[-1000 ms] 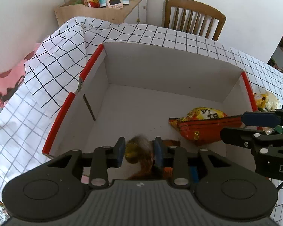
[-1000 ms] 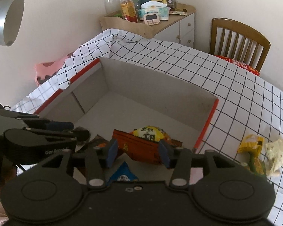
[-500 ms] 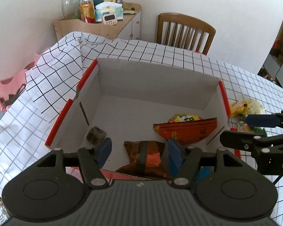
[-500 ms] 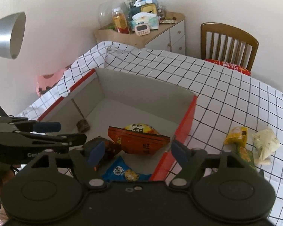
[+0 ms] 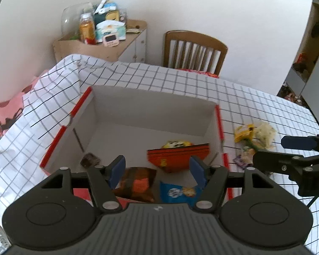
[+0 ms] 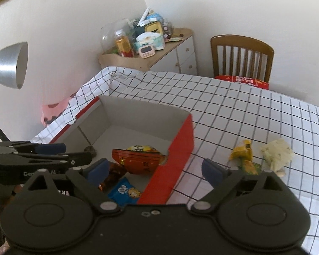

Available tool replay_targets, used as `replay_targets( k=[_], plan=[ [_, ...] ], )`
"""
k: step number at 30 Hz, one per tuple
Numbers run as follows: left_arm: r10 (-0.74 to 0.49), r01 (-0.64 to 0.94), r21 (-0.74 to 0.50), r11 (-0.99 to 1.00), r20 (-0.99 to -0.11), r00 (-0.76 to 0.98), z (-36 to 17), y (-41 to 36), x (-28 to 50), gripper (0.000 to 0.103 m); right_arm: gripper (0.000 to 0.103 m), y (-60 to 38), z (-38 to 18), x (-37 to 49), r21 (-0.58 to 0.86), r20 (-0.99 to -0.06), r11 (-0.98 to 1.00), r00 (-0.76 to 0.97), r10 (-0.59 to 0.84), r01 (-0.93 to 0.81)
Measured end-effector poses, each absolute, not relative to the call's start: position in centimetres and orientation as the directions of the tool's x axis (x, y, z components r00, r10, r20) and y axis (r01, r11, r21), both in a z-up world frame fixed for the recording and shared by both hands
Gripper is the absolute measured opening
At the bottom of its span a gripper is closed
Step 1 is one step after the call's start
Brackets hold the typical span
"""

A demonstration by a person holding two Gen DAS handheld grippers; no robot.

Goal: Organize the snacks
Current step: 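Open the left tool to drop the cake into the box, then withdraw both tools, then grasp the green biscuit packet with the left tool while the right tool grasps the dark wrapped snack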

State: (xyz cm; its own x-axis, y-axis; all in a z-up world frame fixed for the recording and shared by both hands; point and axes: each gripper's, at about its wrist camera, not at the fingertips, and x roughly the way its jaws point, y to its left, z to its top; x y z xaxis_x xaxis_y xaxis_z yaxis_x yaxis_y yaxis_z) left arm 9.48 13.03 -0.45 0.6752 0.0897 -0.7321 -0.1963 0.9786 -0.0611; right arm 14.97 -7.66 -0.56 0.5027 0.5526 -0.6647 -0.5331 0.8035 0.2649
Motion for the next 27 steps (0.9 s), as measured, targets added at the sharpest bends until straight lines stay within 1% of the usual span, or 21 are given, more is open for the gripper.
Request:
replay_targets(
  k=[3, 8, 12, 19, 25, 27],
  plan=[
    [0.077, -0.181, -0.07, 0.981, -0.714, 0.696, 0.0, 11.6, 9.4, 0.079, 0.099, -9.5, -0.5, 14.6, 0.272, -0.657, 0.816, 0.521, 0.545, -0.51],
    [0.041, -0.143, -0.089, 0.986, -0.698, 0.715, 0.1, 8.8, 9.6, 0.079, 0.102, -13.3, -0.5, 13.9, 0.267, -0.643, 0.845, 0.567, 0.514, -0.463],
    [0.008, -0.111, -0.101, 0.989, -0.703, 0.711, -0.3, 5.9, 9.8, 0.079, 0.102, -16.9, -1.5, 13.3, 0.227, -0.656, 0.87, 0.592, 0.468, -0.437],
    [-0.068, -0.042, -0.133, 0.99, -0.721, 0.689, -1.3, 0.6, 11.2, 0.079, 0.102, -22.0, -2.6, 13.3, 0.231, -0.677, 0.883, 0.585, 0.447, -0.408],
    [-0.115, -0.015, -0.164, 0.986, -0.75, 0.652, -2.0, -2.9, 13.7, 0.079, 0.095, -24.8, -4.1, 14.5, 0.235, -0.7, 0.891, 0.568, 0.432, -0.388],
    [-0.12, -0.013, -0.165, 0.986, -0.765, 0.633, -2.4, -4.0, 14.8, 0.079, 0.095, -25.7, -4.5, 15.2, 0.236, -0.705, 0.888, 0.559, 0.436, -0.395]
  ],
)
